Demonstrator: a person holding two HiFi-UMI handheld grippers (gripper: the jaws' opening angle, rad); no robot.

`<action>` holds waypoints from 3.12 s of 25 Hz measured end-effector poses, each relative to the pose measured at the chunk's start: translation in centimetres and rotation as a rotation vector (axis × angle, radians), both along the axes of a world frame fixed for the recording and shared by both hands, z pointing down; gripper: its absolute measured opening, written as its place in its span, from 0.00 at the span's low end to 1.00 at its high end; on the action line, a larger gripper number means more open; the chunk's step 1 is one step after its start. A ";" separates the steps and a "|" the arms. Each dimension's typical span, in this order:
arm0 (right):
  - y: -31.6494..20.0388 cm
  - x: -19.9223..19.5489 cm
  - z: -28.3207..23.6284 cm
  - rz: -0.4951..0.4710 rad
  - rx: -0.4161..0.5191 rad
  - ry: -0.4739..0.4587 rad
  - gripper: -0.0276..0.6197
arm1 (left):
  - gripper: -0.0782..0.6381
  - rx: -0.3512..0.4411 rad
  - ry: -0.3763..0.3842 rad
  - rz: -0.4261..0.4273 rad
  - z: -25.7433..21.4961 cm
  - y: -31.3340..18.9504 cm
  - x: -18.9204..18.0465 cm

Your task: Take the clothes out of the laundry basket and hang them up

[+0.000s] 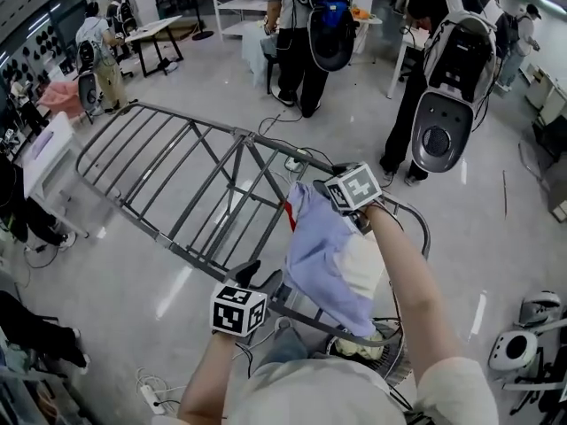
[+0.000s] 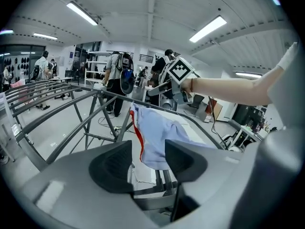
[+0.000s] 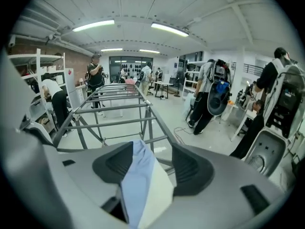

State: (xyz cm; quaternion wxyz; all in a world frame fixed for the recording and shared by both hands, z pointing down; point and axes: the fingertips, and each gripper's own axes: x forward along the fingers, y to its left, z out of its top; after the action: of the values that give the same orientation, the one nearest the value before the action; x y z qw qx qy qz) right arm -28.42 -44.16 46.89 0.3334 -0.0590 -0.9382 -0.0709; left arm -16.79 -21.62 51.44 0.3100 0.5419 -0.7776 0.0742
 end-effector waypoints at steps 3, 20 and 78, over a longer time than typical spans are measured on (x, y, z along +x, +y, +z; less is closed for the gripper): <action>0.7 3.5 -1.4 -0.016 -0.032 -0.068 0.42 | 0.39 0.024 -0.016 -0.027 -0.8 -0.3 0.9; 12.8 30.3 5.2 -0.224 -0.193 0.094 0.37 | 0.36 0.099 -0.072 -0.119 -1.8 0.4 4.9; -14.5 -9.3 -11.0 0.278 -0.105 -0.279 0.05 | 0.29 0.123 0.019 -0.117 -1.1 -2.9 -11.5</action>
State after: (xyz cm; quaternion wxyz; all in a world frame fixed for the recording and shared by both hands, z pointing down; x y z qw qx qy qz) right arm -37.73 -58.71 35.90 0.2032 0.0642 -0.9769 0.0174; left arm -28.32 -24.56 50.37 0.2875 0.5141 -0.8081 0.0028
